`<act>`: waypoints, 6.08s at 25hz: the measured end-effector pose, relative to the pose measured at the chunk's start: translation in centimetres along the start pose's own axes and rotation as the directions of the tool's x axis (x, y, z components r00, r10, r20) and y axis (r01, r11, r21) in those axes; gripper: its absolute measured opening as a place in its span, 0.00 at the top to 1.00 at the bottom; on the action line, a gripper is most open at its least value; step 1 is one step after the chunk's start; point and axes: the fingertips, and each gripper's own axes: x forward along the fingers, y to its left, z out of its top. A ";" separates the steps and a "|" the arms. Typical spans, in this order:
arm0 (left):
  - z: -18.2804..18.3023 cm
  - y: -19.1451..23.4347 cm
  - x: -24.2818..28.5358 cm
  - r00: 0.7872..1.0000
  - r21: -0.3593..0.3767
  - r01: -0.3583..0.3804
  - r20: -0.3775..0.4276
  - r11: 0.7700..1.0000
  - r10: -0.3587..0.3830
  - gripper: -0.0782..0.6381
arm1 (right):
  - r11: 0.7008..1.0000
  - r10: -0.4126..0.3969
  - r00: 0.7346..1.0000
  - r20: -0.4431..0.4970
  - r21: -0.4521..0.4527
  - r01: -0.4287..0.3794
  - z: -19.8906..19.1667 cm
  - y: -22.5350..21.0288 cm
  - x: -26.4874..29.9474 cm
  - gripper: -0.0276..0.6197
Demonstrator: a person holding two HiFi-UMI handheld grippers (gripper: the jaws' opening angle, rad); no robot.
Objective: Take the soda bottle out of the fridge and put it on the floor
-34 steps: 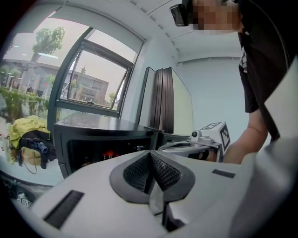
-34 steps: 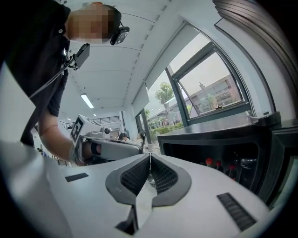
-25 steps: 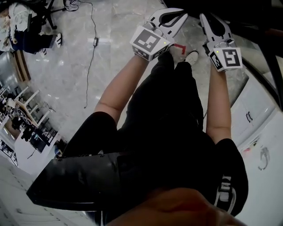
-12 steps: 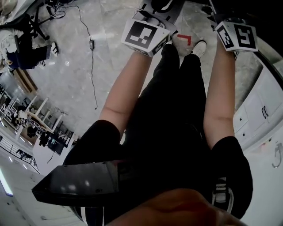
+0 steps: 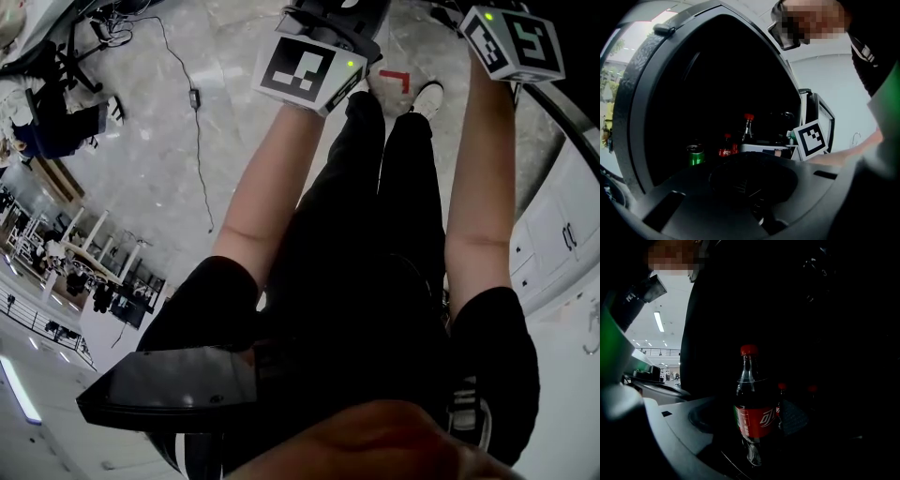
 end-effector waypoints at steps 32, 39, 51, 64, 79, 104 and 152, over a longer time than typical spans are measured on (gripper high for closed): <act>-2.8 -4.4 -6.3 0.978 -0.031 -0.208 -0.017 0.978 0.207 0.89 | 0.947 0.312 0.950 0.001 -0.087 -0.311 0.6 8.9 -7.6 0.47; -5.5 -5.3 -11.0 0.950 -0.046 -0.313 -0.010 0.949 0.313 0.89 | 0.912 0.406 0.911 -0.071 -0.042 -0.409 -3.5 12.7 -10.5 0.47; -20.9 -3.8 -17.6 0.919 -0.114 -0.380 -0.160 0.918 0.360 0.89 | 0.896 0.438 0.868 -0.236 0.033 -0.443 -20.7 18.8 -11.2 0.47; -41.2 -1.7 -19.5 0.907 -0.211 -0.333 -0.339 0.919 0.250 0.89 | 0.940 0.332 0.824 -0.459 0.092 -0.327 -46.0 20.6 -11.0 0.48; -51.9 2.1 -18.3 0.892 -0.237 -0.309 -0.408 0.921 0.194 0.89 | 0.948 0.281 0.704 -0.653 0.073 -0.310 -65.2 19.4 -9.8 0.47; -50.9 2.9 -19.1 0.894 -0.240 -0.304 -0.406 0.922 0.189 0.89 | 0.911 0.309 0.583 -0.751 0.058 -0.408 -68.7 22.1 -11.5 0.47; 14.6 -20.7 -28.5 0.998 0.050 0.067 0.013 0.997 -0.067 0.89 | 0.851 0.525 0.851 0.012 -0.001 -0.525 19.5 30.9 -27.5 0.94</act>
